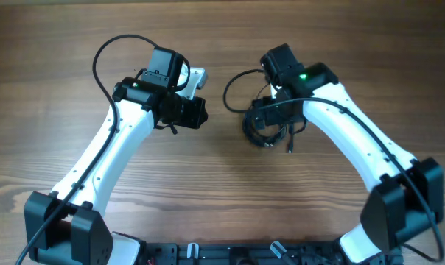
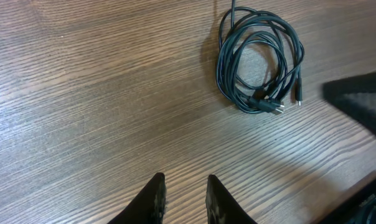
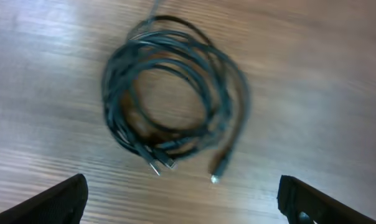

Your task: Untangle cables

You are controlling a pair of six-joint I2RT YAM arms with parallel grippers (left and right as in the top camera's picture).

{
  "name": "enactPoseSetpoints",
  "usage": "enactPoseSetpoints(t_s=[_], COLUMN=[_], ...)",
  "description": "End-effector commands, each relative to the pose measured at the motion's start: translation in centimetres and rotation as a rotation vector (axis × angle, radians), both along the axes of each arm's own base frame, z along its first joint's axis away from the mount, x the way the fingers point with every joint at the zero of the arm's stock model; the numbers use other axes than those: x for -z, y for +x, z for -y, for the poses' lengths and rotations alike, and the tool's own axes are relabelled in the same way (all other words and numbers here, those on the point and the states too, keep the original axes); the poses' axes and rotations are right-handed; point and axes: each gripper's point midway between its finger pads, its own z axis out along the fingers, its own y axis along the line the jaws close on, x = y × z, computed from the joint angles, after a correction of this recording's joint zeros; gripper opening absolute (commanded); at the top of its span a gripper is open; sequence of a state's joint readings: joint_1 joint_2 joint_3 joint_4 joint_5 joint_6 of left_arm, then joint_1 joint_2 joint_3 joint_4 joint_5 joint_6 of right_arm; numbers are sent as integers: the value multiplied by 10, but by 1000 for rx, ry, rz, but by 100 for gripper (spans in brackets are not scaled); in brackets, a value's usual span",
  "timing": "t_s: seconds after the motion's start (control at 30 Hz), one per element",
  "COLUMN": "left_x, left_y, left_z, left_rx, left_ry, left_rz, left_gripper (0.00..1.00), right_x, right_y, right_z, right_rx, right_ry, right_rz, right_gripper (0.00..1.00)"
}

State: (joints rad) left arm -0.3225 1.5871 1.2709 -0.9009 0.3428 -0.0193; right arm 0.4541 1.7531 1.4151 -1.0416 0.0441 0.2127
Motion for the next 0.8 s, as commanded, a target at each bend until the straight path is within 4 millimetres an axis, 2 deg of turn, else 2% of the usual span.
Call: enactPoseSetpoints(t_s=[0.0, 0.03, 0.07, 0.1, 0.2, 0.23, 0.27, 0.43, 0.6, 0.77], left_x=[-10, -10, -10, -10, -10, -10, -10, -10, -10, -10], left_y=[-1, -1, -1, -1, -1, -1, -1, -1, -1, -1], left_z=[3, 3, 3, 3, 3, 3, 3, 3, 3, 3], left_rx=[21, 21, 21, 21, 21, 21, 21, 21, 21, 21], left_ry=[-19, -19, -19, -19, -19, -19, -19, -19, -19, -19], left_rz=[27, 27, 27, 27, 26, 27, 27, 27, 28, 28], left_gripper=[23, 23, 23, 24, 24, 24, 24, 24, 24, 24], right_x=[26, 30, 35, 40, 57, 62, 67, 78, 77, 80], right_y=[11, 16, 21, 25, 34, 37, 39, 56, 69, 71], right_z=[-17, -19, -21, -23, -25, -23, -20, 3, 17, 23], right_rx=[-244, -278, -321, -357, -397, -417, -441, -421, -347, -275], right_ry=[16, 14, 8, 3, -21, -41, -72, -219, -198, -73], right_rz=[-17, -4, 9, 18, 24, 24, 22, 53, 80, 51], right_gripper=[97, 93, 84, 81, 81, 73, 70, 72, 73, 63])
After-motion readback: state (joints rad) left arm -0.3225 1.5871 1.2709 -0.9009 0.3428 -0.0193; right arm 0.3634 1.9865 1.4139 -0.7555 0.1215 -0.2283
